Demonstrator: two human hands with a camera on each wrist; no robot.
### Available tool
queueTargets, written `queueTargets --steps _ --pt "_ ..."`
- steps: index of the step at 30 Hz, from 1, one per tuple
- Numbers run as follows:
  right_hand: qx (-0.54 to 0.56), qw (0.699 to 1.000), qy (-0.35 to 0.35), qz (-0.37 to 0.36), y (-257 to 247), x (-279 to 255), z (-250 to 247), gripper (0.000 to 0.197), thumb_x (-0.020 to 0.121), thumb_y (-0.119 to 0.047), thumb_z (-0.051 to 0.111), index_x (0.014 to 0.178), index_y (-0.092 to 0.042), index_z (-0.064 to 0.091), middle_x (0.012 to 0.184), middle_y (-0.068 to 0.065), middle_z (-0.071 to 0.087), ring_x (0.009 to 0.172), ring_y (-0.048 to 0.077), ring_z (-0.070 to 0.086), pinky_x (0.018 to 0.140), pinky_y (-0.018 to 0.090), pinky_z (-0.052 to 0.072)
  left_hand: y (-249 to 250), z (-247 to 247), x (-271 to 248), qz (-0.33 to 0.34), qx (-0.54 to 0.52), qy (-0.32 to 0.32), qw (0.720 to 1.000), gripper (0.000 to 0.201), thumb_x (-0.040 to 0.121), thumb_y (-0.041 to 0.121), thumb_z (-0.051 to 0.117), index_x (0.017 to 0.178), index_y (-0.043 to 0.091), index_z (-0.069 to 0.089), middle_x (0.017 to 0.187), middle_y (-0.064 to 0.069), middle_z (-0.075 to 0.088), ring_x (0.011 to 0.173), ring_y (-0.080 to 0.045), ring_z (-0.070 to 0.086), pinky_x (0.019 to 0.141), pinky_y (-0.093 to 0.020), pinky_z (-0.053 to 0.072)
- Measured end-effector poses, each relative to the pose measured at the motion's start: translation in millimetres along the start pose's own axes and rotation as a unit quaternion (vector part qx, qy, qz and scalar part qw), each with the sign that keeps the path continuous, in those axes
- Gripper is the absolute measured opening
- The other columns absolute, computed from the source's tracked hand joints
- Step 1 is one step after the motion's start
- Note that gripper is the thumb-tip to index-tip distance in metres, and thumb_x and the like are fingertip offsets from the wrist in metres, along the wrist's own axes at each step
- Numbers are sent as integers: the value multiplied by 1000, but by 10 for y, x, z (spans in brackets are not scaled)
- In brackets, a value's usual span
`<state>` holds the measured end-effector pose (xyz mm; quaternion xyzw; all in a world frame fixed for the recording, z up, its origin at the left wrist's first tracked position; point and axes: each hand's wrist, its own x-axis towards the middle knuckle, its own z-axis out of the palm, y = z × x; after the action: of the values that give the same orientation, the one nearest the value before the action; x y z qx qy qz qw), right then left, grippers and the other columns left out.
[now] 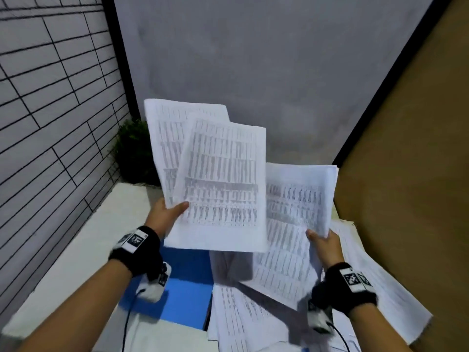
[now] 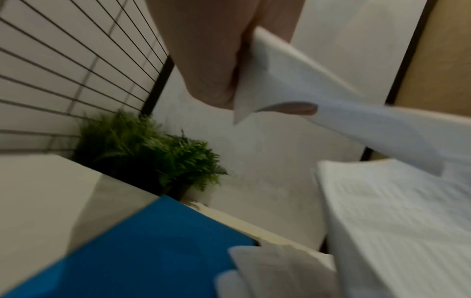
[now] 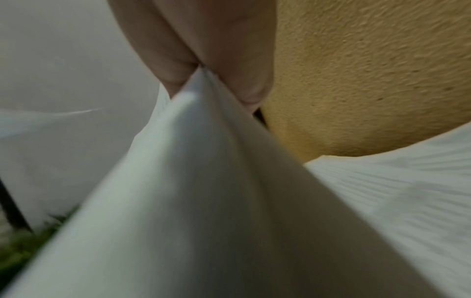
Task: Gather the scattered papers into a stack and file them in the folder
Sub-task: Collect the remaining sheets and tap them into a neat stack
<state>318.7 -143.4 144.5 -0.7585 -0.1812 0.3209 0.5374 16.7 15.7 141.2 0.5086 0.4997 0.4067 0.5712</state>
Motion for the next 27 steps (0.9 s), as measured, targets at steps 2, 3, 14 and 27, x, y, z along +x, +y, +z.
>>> queueTargets --steps 2,3,14,27 --pt "10 999 -36 -23 -196 -10 105 32 89 -5 56 118 7 52 104 17 57 92 28 52 93 43 44 1 243 -112 -4 -30 -32 999 31 84 3 59 115 5 56 100 -7 65 93 -27 63 90 -41 50" --pt "17 998 -50 -34 -270 -26 143 28 89 -4 55 115 5 54 102 16 59 91 27 53 91 43 46 -16 352 -149 -6 -46 -37 998 28 84 1 59 111 5 58 95 -5 65 94 -30 63 90 -43 50" --pt "189 964 -177 -57 -329 -206 59 95 57 -74 63 132 -18 49 125 0 62 115 14 59 104 48 41 -130 835 -257 -19 -92 -71 993 34 75 1 67 102 20 59 107 -14 65 103 -33 62 96 -54 47" --pt "172 963 -109 -175 -219 -160 -103 86 37 -43 89 109 -6 59 81 -11 76 79 2 71 68 16 56 252 939 -405 152 -44 -172 972 129 33 57 82 135 19 14 118 16 46 100 14 57 81 -9 50"
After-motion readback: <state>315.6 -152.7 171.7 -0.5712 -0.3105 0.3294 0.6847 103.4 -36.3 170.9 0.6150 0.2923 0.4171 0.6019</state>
